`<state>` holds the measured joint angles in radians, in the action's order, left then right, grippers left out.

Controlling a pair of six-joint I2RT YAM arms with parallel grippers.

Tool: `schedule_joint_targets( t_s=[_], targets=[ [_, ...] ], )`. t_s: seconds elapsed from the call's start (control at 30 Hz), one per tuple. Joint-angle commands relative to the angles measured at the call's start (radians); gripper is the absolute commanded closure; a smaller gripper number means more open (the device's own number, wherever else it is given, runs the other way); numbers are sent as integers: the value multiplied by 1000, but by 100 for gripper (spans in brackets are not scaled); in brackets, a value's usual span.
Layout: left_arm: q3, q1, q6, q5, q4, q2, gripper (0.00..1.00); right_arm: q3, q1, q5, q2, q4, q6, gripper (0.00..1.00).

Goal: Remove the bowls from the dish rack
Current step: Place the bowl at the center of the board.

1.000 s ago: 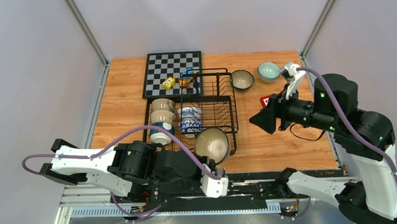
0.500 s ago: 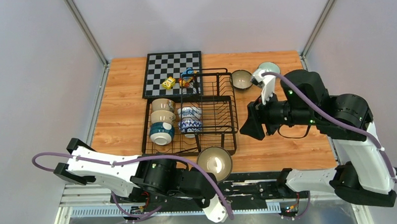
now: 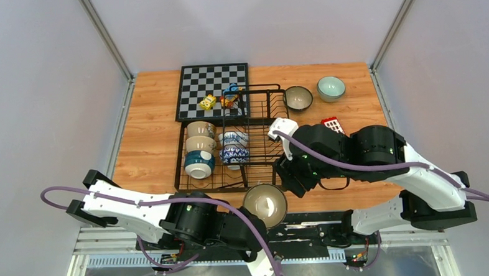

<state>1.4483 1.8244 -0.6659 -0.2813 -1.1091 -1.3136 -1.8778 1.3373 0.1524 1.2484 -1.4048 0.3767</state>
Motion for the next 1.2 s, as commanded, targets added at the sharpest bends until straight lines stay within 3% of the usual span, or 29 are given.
schedule_joint_targets(
  t_s=[0.0, 0.33, 1.17],
  targets=[
    [23, 13, -28, -16, 47, 4, 100, 40, 44, 96, -7, -26, 81, 44],
    [69, 15, 18, 80, 44, -24, 100, 68, 130, 124, 32, -16, 122, 50],
    [52, 19, 33, 51, 80, -8, 100, 182, 171, 89, 34, 19, 155, 68]
  ],
)
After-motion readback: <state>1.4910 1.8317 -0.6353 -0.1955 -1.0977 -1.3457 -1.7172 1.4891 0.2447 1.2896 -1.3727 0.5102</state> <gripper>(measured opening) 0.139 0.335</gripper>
